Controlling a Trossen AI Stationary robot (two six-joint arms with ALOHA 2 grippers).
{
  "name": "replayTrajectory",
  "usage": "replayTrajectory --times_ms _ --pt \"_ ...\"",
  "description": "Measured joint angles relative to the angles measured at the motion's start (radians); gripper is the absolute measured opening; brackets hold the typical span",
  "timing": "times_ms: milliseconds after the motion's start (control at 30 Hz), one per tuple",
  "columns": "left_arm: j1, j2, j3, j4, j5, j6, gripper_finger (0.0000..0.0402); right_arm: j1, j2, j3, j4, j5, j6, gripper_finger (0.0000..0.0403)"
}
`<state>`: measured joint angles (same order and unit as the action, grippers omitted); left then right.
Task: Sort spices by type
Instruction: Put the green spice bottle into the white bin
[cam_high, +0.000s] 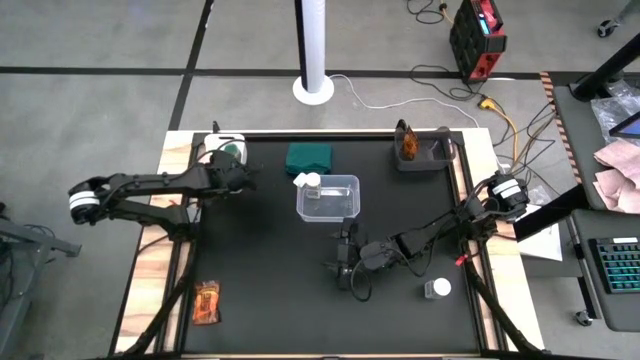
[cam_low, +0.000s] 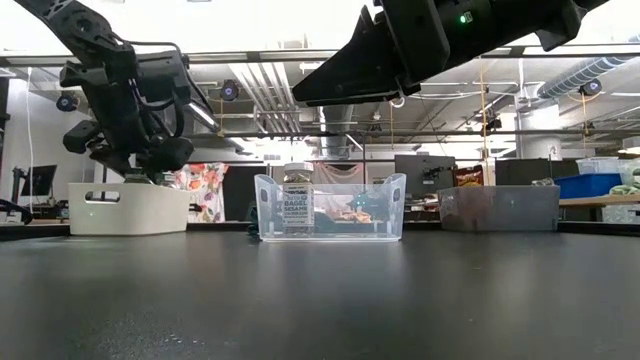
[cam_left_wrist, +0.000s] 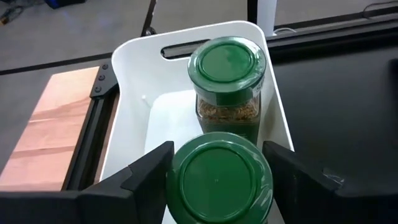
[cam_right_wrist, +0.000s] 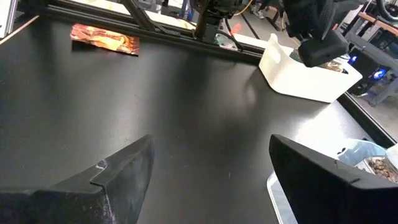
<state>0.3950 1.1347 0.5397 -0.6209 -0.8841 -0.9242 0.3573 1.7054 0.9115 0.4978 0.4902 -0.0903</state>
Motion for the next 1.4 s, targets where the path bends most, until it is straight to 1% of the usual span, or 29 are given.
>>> replayTrajectory --times_ms 100,267,400,500,700,767,800,867,933,1000,1100,1133,1267,1333,1400 --pt "0.0 -0.011 0.001 -0.005 0.009 0.029 0.0226 0.0 0.0 0.0 0.0 0.0 0.004 0.0303" --pt "0.0 -0.025 0.033 -0.066 0.013 0.048 0.0226 0.0 0.0 0.0 0.0 0.0 0.005 0.0306" --pt "0.0 -0.024 0.078 -0.13 0.009 0.078 0.0227 0.0 0.0 0.0 0.0 0.0 0.005 0.0313" --pt "0.0 -0.024 0.119 -0.18 -0.02 0.101 0.0227 0.0 0.0 0.0 0.0 0.0 0.011 0.0315" --pt "-0.001 -0.024 0.216 -0.238 -0.022 0.179 0.0227 0.0 0.0 0.0 0.0 0.0 0.015 0.031" --pt "-0.002 -0.025 0.249 -0.24 0.007 0.231 0.0226 0.0 0.0 0.0 0.0 0.0 0.015 0.0307" --pt "-0.002 -0.025 0.266 -0.241 0.048 0.262 0.0222 0.0 0.0 0.0 0.0 0.0 0.015 0.0306" --pt "0.003 -0.025 0.297 -0.242 0.115 0.318 0.0205 0.0 0.0 0.0 -0.001 0.0 0.014 0.0304" --pt "0.007 -0.026 0.325 -0.259 0.14 0.336 0.0172 -0.001 0.0 0.0 0.0 0.0 0.012 0.0304" --pt "0.008 -0.027 0.339 -0.291 0.156 0.336 0.0125 -0.001 0.0 0.0 -0.001 0.0 0.012 0.0306" --pt "0.008 -0.029 0.331 -0.304 0.175 0.335 0.0033 -0.001 0.0 0.0 -0.005 0.0 0.012 0.031" --pt "0.008 -0.031 0.321 -0.303 0.183 0.332 0.0018 -0.001 0.0 0.0 -0.009 0.0 0.013 0.0312" --pt "0.009 -0.031 0.274 -0.303 0.205 0.33 0.0014 -0.001 0.0 0.0 -0.015 0.0 0.021 0.0312" --pt "0.014 -0.031 0.249 -0.299 0.223 0.318 0.0005 0.0 0.0 0.0 -0.016 0.0 0.024 0.0308" --pt "0.015 -0.032 0.227 -0.299 0.219 0.295 0.0002 0.0 0.0 0.0 -0.018 0.0 0.024 0.0304"
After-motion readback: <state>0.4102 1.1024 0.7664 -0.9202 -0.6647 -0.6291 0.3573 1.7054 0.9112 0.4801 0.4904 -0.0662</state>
